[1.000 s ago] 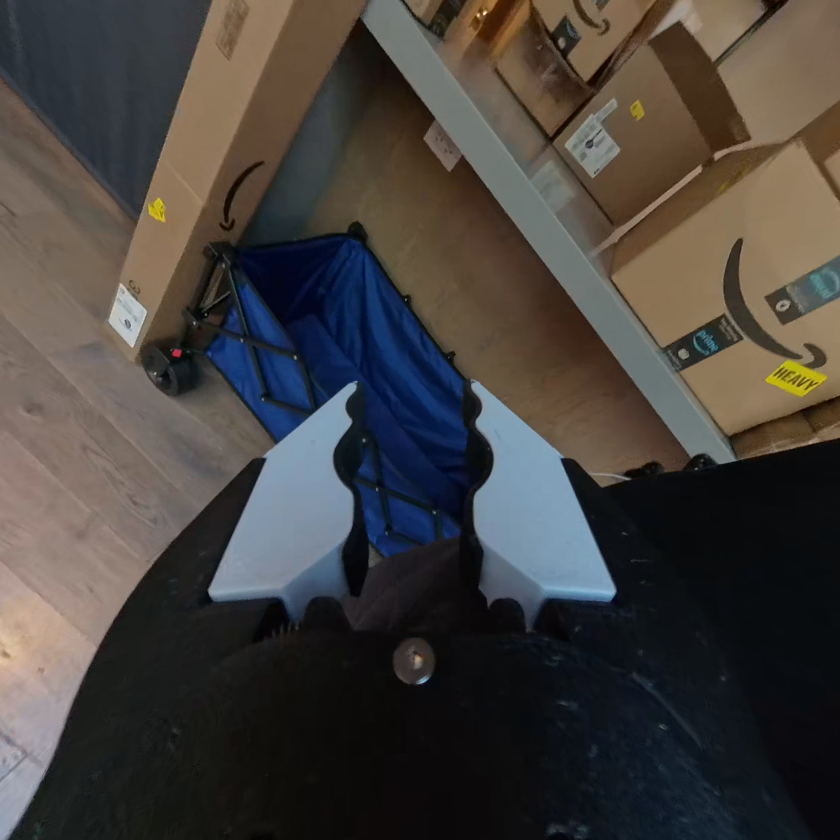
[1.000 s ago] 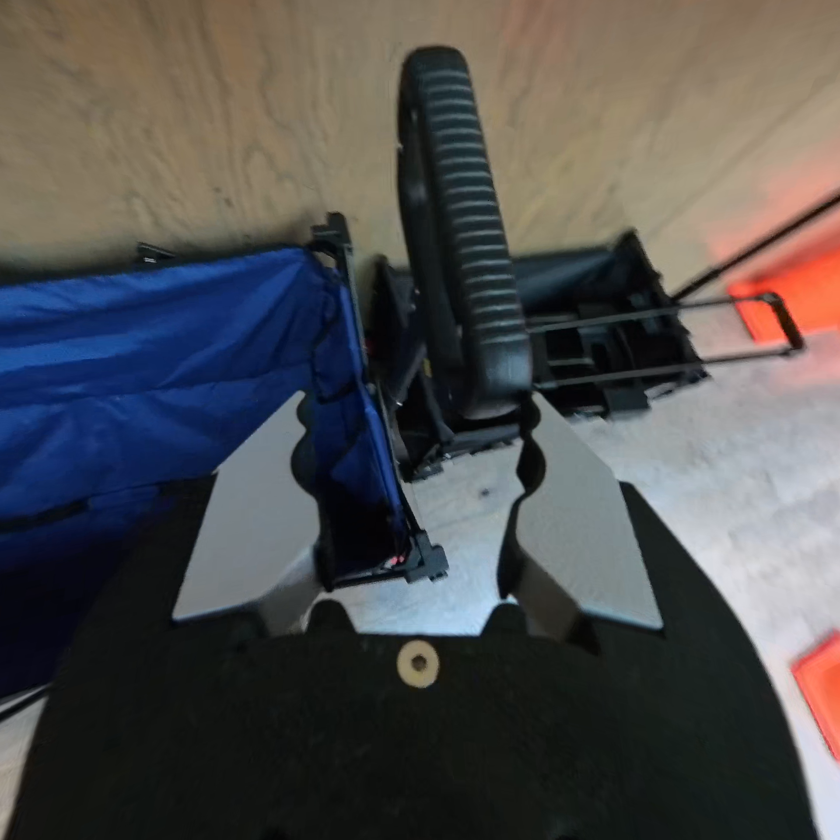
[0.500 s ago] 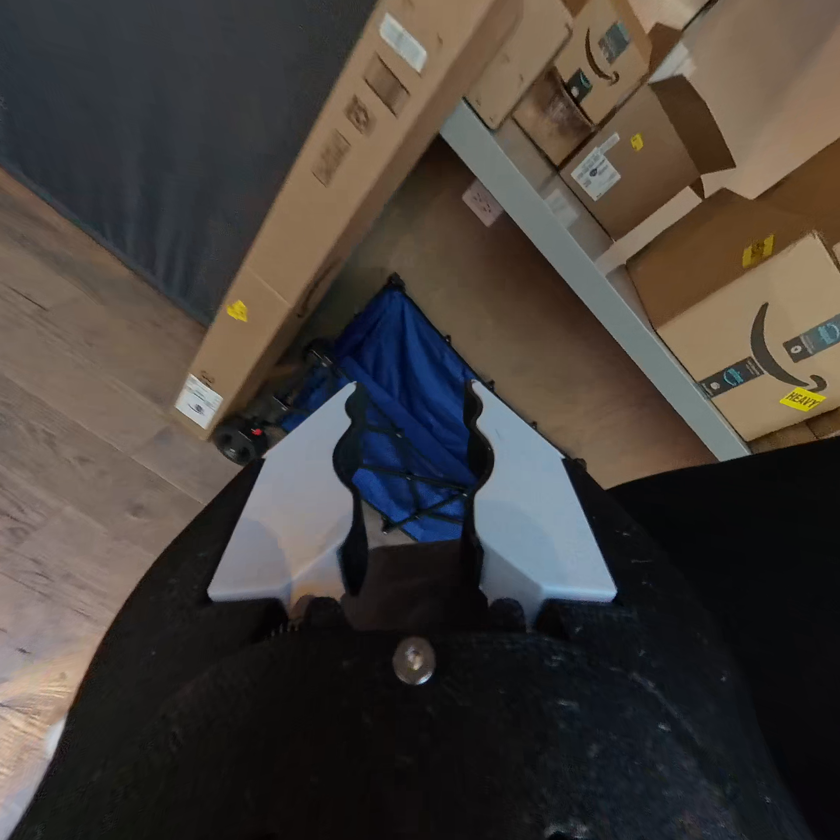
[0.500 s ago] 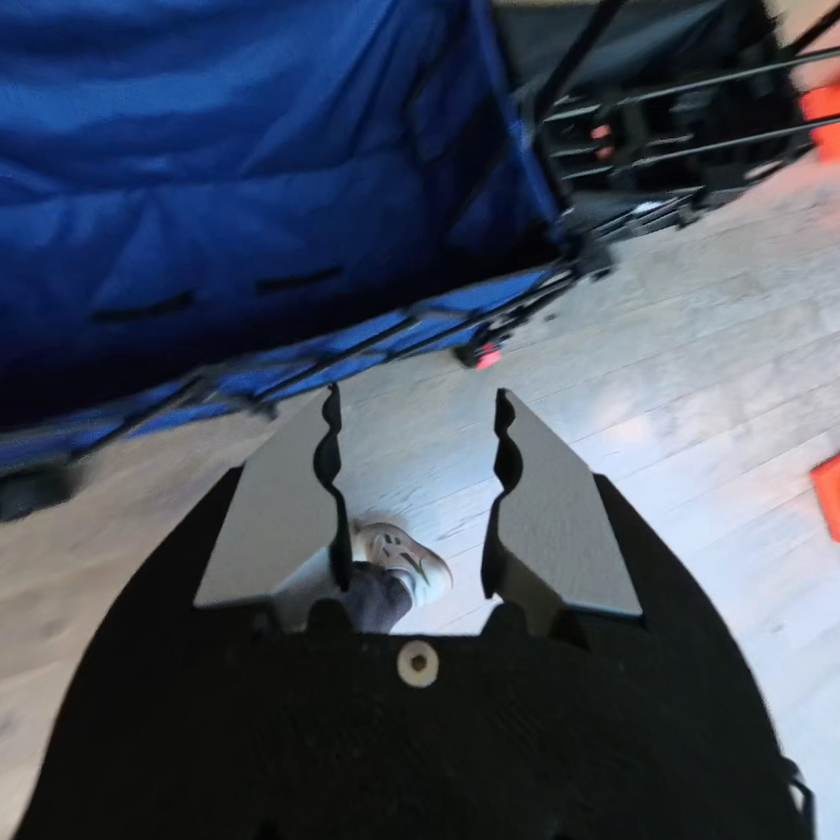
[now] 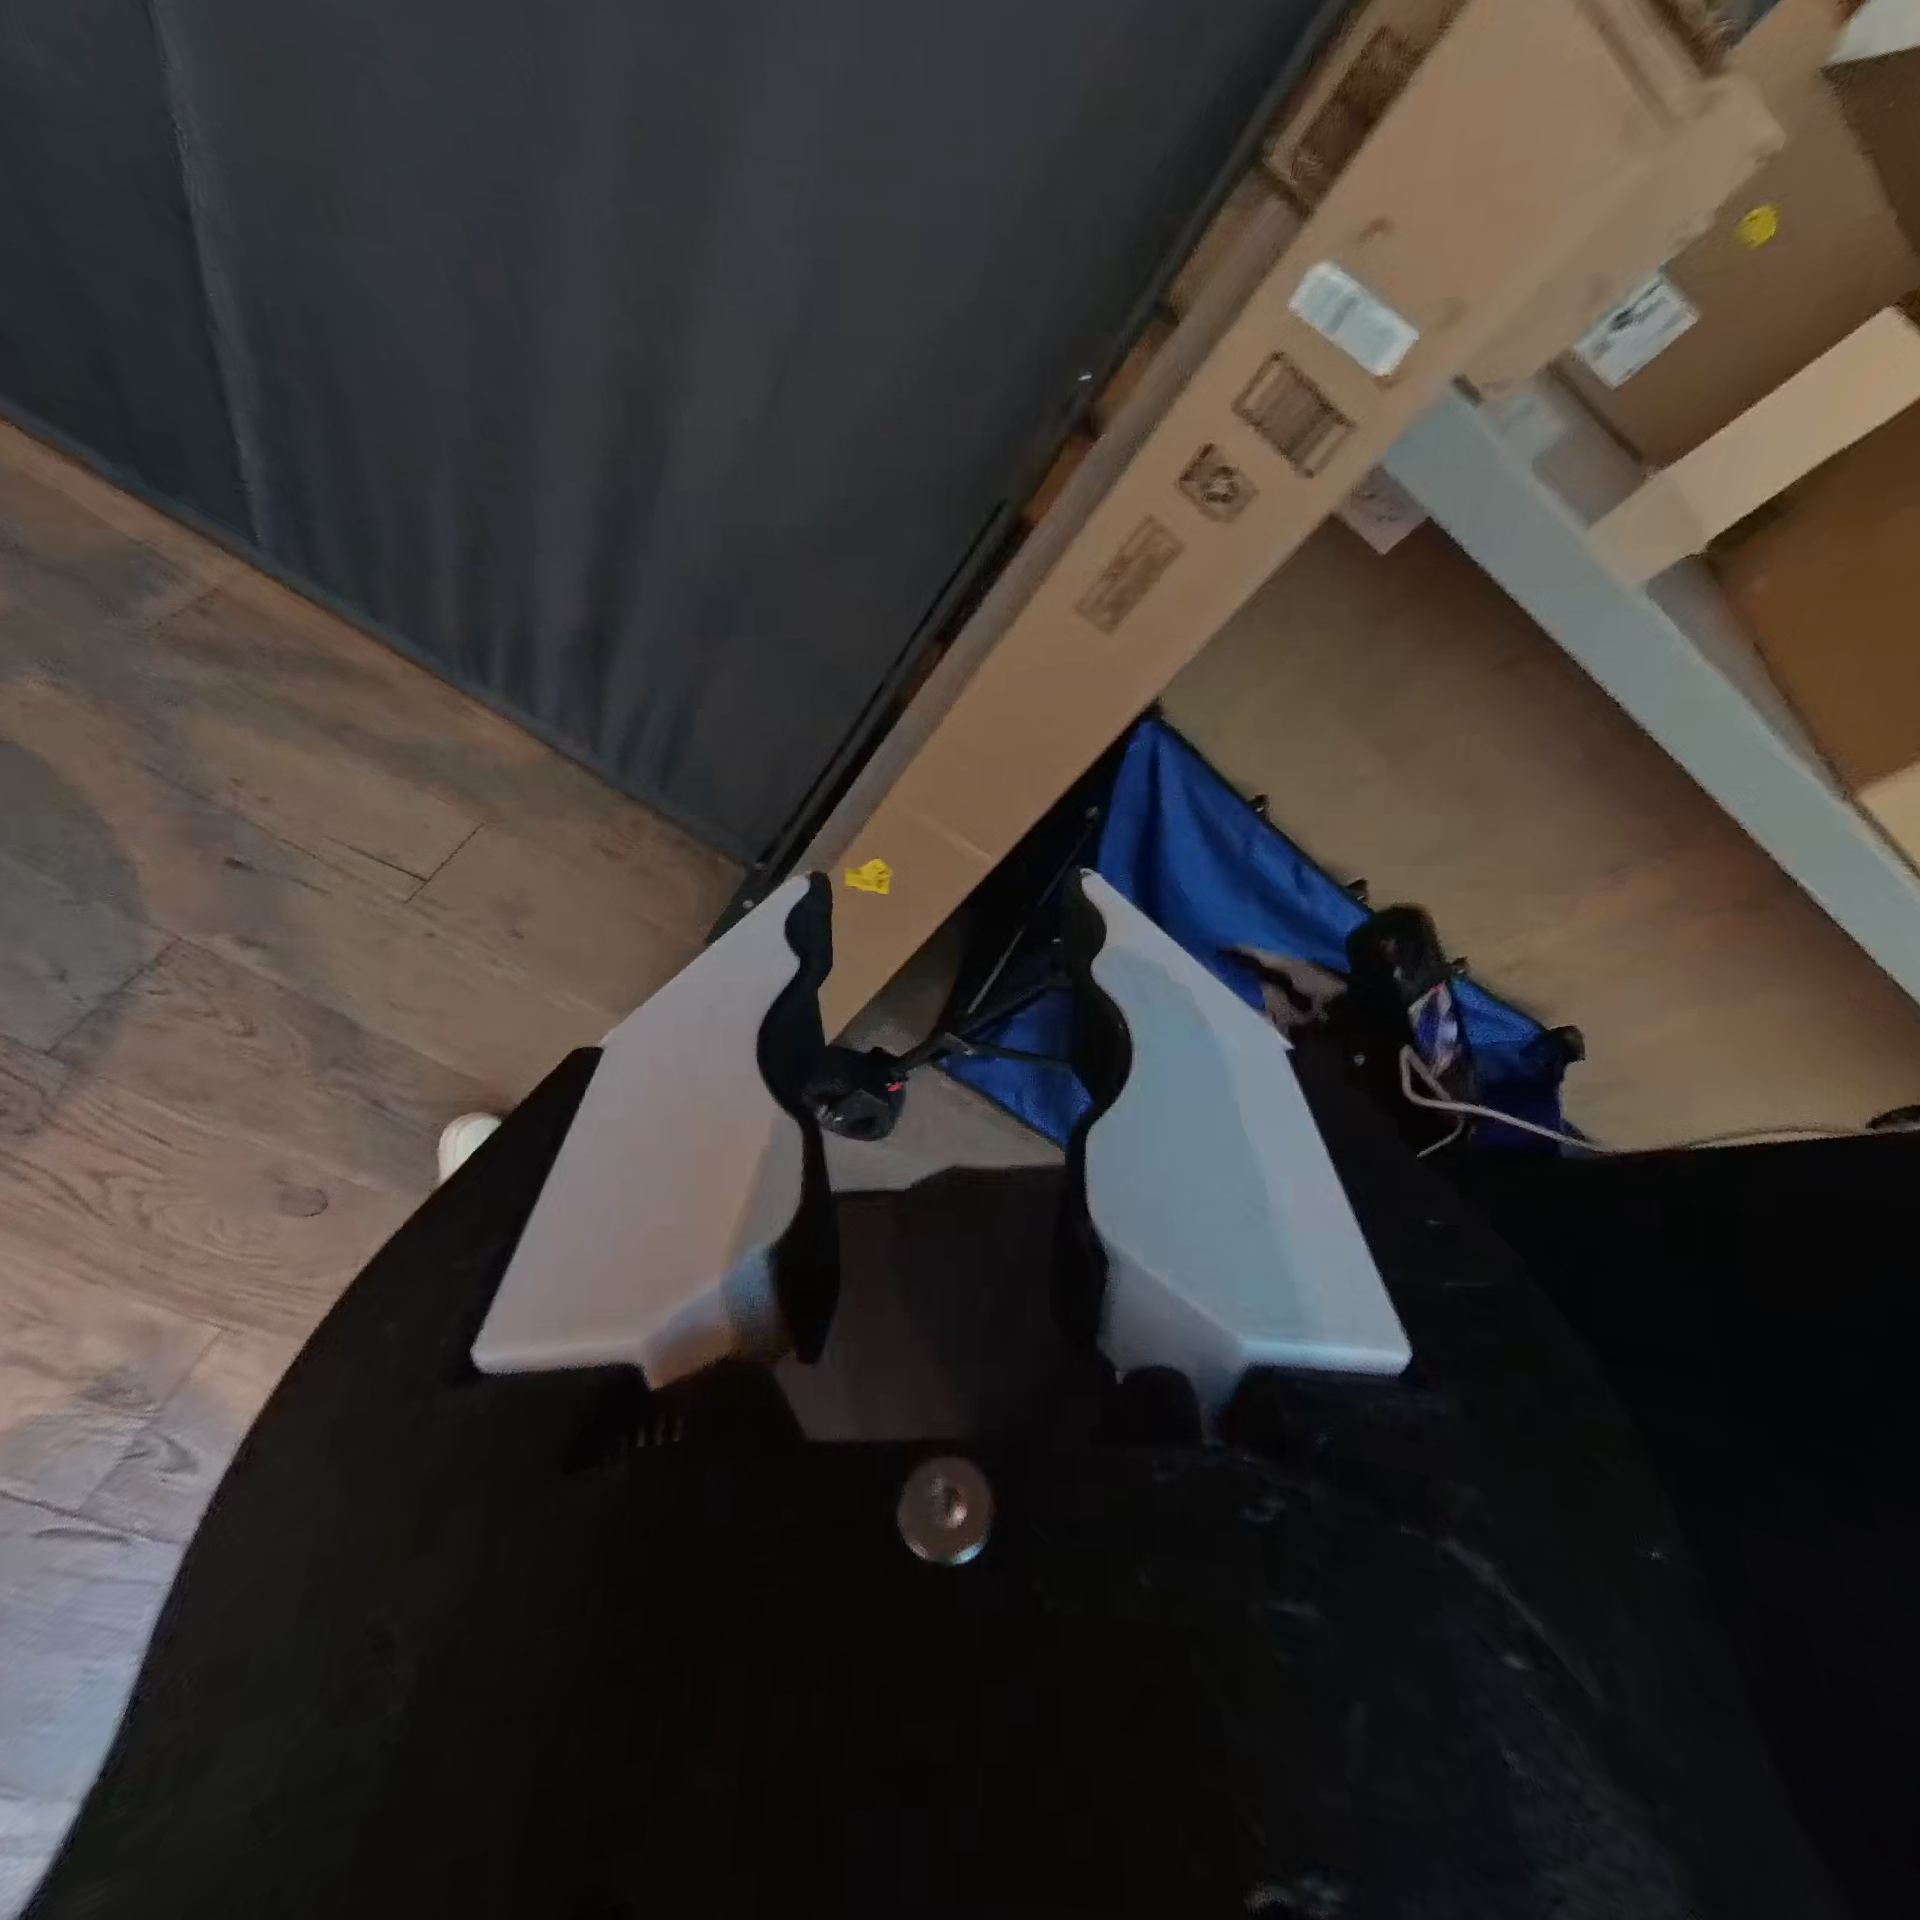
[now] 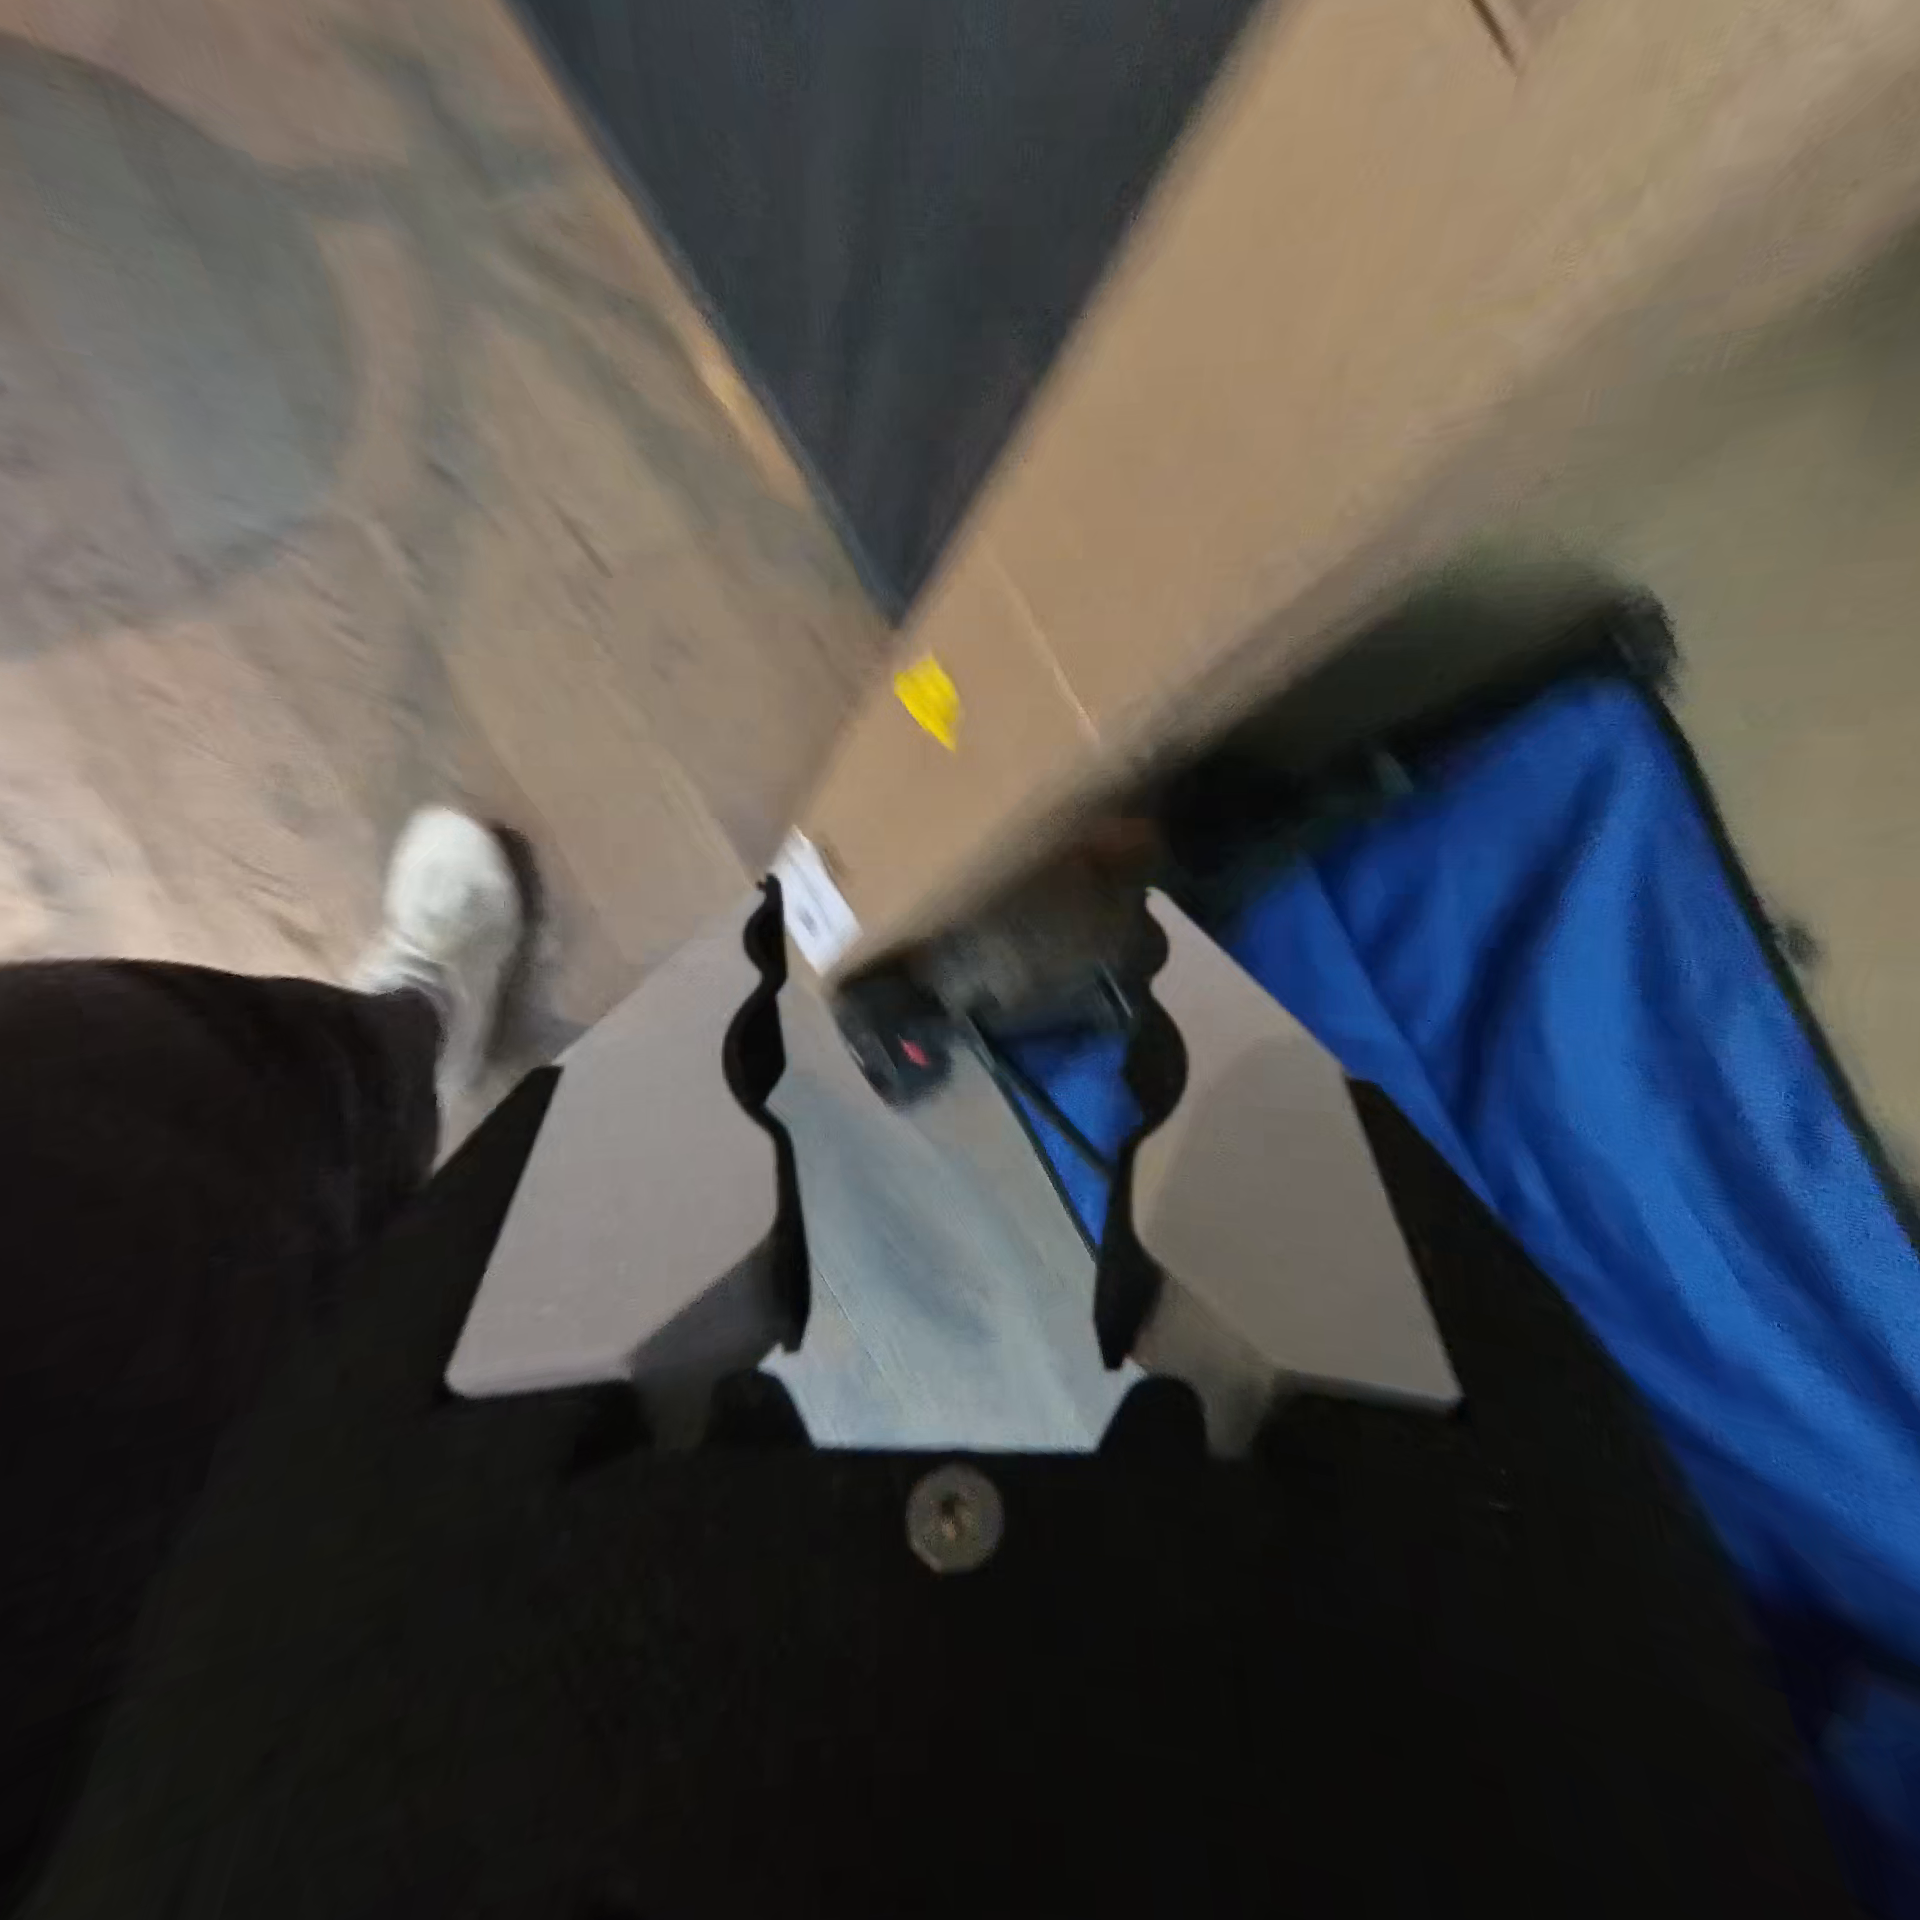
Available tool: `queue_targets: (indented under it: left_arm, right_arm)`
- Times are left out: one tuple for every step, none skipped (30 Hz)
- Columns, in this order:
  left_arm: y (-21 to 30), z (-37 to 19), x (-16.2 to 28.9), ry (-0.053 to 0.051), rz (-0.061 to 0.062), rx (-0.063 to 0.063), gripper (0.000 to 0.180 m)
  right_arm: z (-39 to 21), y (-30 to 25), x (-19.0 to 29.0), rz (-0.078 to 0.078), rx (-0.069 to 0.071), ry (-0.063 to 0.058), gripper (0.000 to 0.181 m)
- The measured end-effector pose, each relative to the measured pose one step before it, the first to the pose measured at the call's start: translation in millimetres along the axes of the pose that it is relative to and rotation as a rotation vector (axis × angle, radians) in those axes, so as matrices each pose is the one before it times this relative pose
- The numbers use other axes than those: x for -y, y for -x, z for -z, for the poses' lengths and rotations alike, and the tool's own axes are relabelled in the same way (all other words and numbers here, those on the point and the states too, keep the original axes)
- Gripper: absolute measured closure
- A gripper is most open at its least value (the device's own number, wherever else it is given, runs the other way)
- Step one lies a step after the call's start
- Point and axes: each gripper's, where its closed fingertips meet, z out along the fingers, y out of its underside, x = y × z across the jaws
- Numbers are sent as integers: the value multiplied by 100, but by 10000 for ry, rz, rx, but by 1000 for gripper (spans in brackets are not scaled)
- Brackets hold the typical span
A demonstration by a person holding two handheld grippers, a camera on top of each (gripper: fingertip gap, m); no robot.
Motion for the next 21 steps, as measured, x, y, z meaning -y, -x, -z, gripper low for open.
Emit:
queue_targets:
  left_arm:
    - [2494,-1748,1405,347,42,30,136]
    - [2140,-1648,1994,310,62,-8,135]
    - [1771,-1305,2453,151,20,-42,135]
    - [1567,-1045,2877,-17,-75,-46,135]
    - [1585,-968,2953,-65,-154,0,135]
    - [1787,-940,2750,-14,-198,80,135]
    - [1926,-880,2482,30,-198,161,134]
    - [2139,-880,2370,22,-150,206,134]
    - [2029,-730,2065,-33,-65,183,133]
    - [1953,-764,1896,-98,31,115,133]
    - [1987,-846,1672,-114,108,42,134]
    - [2219,-1050,1384,-63,148,24,134]
    - [2324,-1192,1051,14,170,43,134]
    - [2516,-1376,880,69,193,41,134]
    - [2619,-1541,885,83,225,24,133]
    - [2886,-1716,1194,66,251,-23,132]
    - [2557,-1618,1411,46,251,-133,131]
    - [2541,-1633,1922,-5,216,-203,130]
    - [2411,-1357,2205,-61,110,-200,129]
    - [2589,-1292,2556,-102,-30,-95,129]
    - [2764,-1112,2486,-40,-105,59,129]
  right_arm:
    - [-2188,2387,4225,189,755,-397,118]
    - [-2440,1888,4223,140,665,-326,117]
    - [-2573,1539,4323,73,622,-302,117]
    - [-2631,1444,4438,69,708,-337,116]
    - [-2665,1180,4480,121,665,-359,113]
    - [-2674,904,4433,214,593,-403,111]
    - [-2685,686,4248,314,542,-422,111]
    - [-2736,419,3954,381,480,-380,110]
    - [-2741,114,3660,367,398,-333,109]
    - [-2772,-87,3442,294,350,-329,109]
    - [-2789,-276,3175,169,327,-355,108]
    - [-2904,-353,2905,17,314,-370,108]
    - [-3084,-367,2546,-119,315,-355,108]
    - [-3206,-381,2125,-200,334,-311,106]
    - [-3403,-382,1637,-191,338,-221,105]
    - [-3445,-585,1134,-141,233,-77,104]
    - [-3566,-855,762,-79,73,57,103]
    - [-3572,-999,558,-27,-12,147,103]
    - [-3452,-969,505,1,-9,194,103]
    - [-3204,-841,596,52,-10,217,103]
    - [-3265,-993,782,49,-35,249,103]
